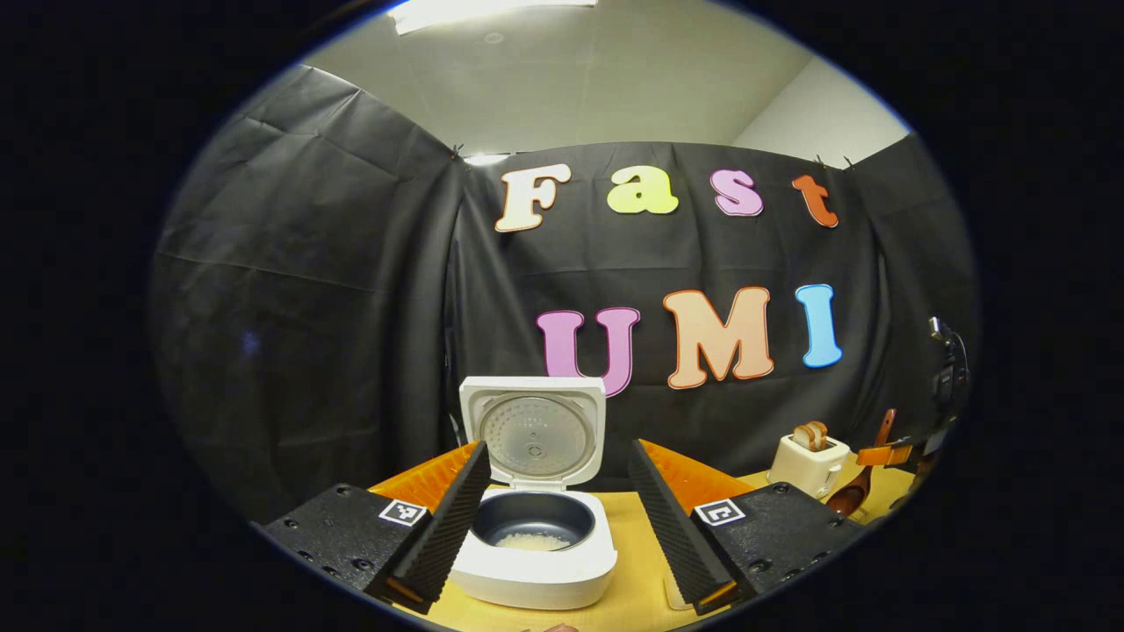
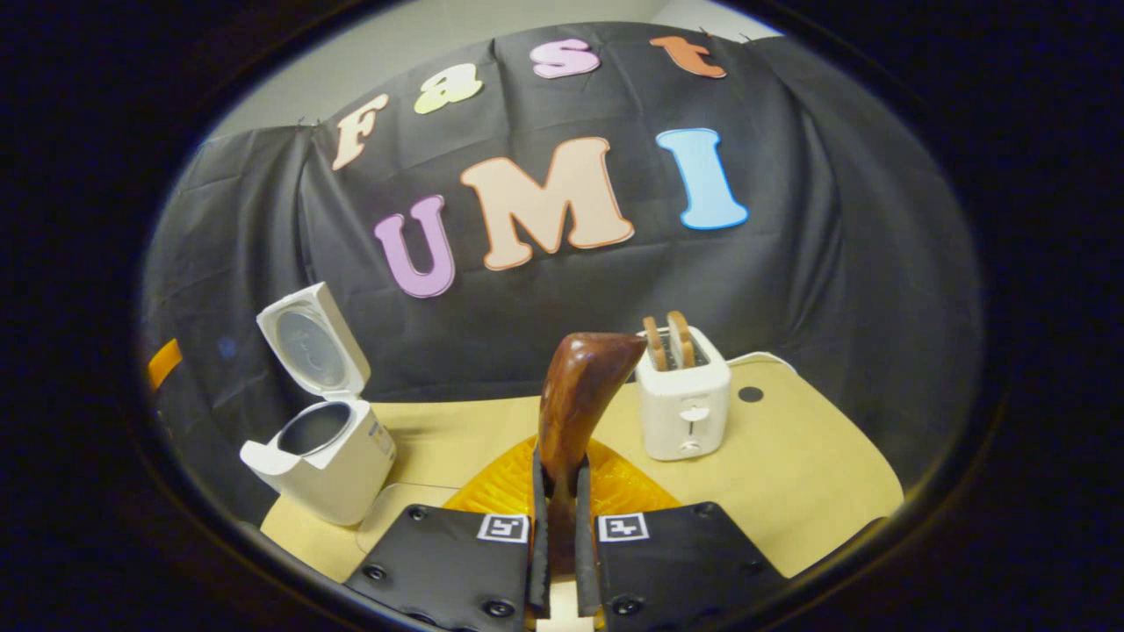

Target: Close the left gripper, press the button to open the rice cooker; take a wooden spoon from the chopstick holder with the right hand, scoop a spoonful of rice and pour it into the rice cooker, then put the wooden spoon back into the chopstick holder.

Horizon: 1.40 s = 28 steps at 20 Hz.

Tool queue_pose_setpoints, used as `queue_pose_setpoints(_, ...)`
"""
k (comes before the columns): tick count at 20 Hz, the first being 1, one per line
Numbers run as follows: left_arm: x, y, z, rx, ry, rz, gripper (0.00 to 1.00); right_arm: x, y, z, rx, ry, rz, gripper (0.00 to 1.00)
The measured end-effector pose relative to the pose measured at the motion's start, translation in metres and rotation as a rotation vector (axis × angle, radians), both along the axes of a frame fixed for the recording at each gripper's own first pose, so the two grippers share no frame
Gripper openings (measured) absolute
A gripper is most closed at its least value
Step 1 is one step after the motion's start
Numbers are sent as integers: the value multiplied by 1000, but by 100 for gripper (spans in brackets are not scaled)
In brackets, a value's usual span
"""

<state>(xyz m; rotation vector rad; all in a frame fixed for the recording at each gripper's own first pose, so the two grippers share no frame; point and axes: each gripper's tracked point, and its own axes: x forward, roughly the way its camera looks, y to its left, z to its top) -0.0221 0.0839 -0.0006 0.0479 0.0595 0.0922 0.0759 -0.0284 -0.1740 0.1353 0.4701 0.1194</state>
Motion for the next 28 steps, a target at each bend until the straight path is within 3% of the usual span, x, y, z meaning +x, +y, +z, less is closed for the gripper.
queue_pose_setpoints(7, -13, 43, 0, 25, 11, 46, 94, -9, 74, -47, -50, 44, 128, 16)
queue_pose_setpoints(13, -20, 68, 2, 36, 11, 74, 94, -11, 86, -92, -243, 43, 164, 13)
queue_pose_setpoints(19, -23, 80, 1, 35, 12, 85, 94, -20, 99, -122, -351, 61, 165, 15)
queue_pose_setpoints(25, -23, 88, -3, 26, 10, 91, 94, -43, 148, -136, -239, 127, 231, 15)
queue_pose_setpoints(28, -25, 91, -2, 20, 8, 97, 94, -49, 158, -139, -123, 181, 218, 15)
